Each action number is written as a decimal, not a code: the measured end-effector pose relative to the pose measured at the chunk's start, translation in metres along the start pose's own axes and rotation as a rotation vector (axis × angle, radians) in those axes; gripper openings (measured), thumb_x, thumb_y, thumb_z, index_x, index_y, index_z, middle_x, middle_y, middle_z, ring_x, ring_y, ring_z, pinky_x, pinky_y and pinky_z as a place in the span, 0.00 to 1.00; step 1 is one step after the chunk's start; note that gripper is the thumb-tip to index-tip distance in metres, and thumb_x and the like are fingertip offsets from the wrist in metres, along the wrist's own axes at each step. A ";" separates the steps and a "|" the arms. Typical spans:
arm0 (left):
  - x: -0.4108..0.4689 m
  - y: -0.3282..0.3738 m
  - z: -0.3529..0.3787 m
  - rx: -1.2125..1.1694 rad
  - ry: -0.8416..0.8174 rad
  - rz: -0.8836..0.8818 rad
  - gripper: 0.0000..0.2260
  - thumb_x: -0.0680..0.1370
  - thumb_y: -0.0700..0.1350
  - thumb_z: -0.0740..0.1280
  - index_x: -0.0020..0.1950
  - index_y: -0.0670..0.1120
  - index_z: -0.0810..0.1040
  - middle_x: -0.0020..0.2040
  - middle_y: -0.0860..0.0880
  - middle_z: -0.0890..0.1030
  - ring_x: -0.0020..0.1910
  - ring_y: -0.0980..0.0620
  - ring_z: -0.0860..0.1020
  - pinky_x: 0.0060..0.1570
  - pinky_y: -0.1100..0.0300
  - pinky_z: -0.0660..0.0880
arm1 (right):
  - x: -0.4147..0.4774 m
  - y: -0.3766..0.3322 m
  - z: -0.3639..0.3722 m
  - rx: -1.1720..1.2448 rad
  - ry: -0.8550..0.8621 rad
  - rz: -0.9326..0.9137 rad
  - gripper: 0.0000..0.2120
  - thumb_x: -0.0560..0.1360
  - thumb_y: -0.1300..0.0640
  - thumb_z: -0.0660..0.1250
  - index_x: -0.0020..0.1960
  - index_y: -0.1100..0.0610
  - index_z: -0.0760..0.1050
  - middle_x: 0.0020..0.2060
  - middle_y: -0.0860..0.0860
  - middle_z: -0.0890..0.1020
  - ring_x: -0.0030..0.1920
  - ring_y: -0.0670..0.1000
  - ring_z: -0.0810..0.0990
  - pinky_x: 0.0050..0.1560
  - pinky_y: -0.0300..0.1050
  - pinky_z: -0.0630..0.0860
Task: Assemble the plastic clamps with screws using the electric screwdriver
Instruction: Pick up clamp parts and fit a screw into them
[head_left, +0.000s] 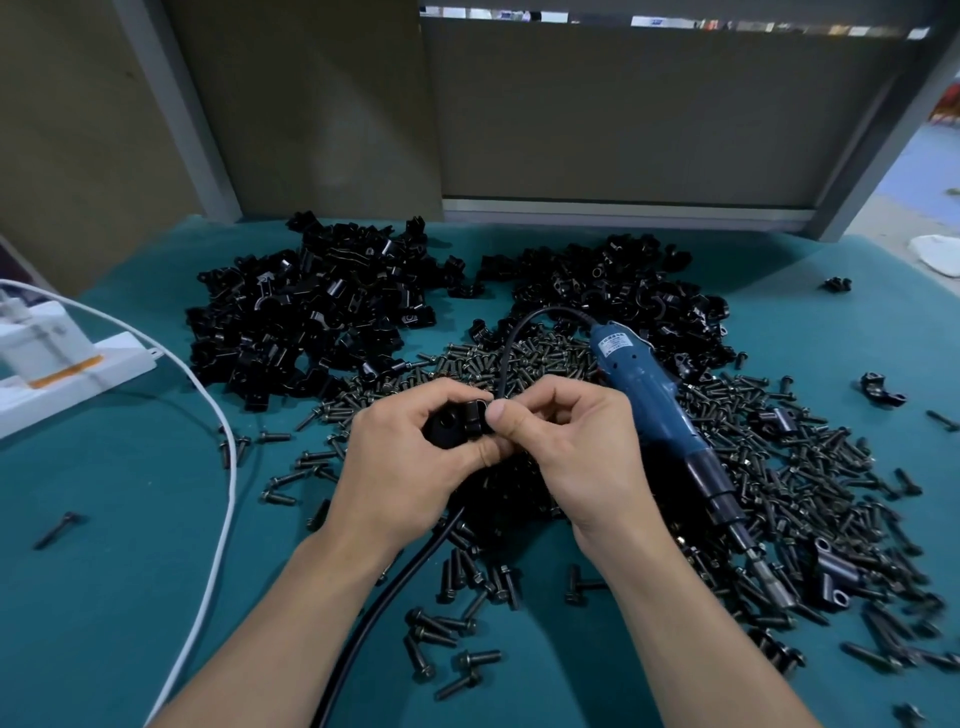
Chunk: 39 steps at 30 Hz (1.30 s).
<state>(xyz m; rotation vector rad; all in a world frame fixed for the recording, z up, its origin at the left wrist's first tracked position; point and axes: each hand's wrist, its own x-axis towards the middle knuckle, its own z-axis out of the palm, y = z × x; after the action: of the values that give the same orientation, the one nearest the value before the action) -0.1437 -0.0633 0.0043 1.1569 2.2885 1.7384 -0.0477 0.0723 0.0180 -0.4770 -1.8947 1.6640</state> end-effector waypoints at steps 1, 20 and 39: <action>0.000 0.000 0.000 -0.030 -0.002 -0.016 0.13 0.69 0.55 0.81 0.51 0.62 0.86 0.46 0.61 0.87 0.46 0.59 0.86 0.44 0.65 0.82 | 0.000 -0.001 0.001 -0.010 0.014 -0.007 0.07 0.70 0.52 0.80 0.37 0.53 0.85 0.34 0.54 0.86 0.39 0.57 0.85 0.45 0.60 0.83; 0.008 0.002 -0.005 -0.443 -0.096 -0.350 0.17 0.71 0.56 0.74 0.42 0.41 0.85 0.30 0.47 0.76 0.23 0.56 0.67 0.24 0.67 0.64 | 0.000 -0.008 -0.010 -0.257 -0.175 -0.154 0.17 0.71 0.62 0.78 0.55 0.45 0.86 0.47 0.38 0.87 0.52 0.40 0.85 0.54 0.34 0.80; 0.005 -0.003 -0.001 -0.432 -0.388 -0.384 0.09 0.76 0.59 0.67 0.49 0.57 0.82 0.36 0.58 0.72 0.29 0.55 0.66 0.31 0.64 0.63 | -0.012 0.001 0.015 -0.274 0.252 -0.079 0.10 0.77 0.61 0.75 0.52 0.45 0.88 0.37 0.35 0.85 0.39 0.33 0.82 0.41 0.22 0.73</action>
<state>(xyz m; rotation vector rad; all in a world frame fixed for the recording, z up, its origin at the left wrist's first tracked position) -0.1497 -0.0614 0.0044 0.8158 1.6652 1.5797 -0.0479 0.0533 0.0142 -0.6780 -1.9297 1.2350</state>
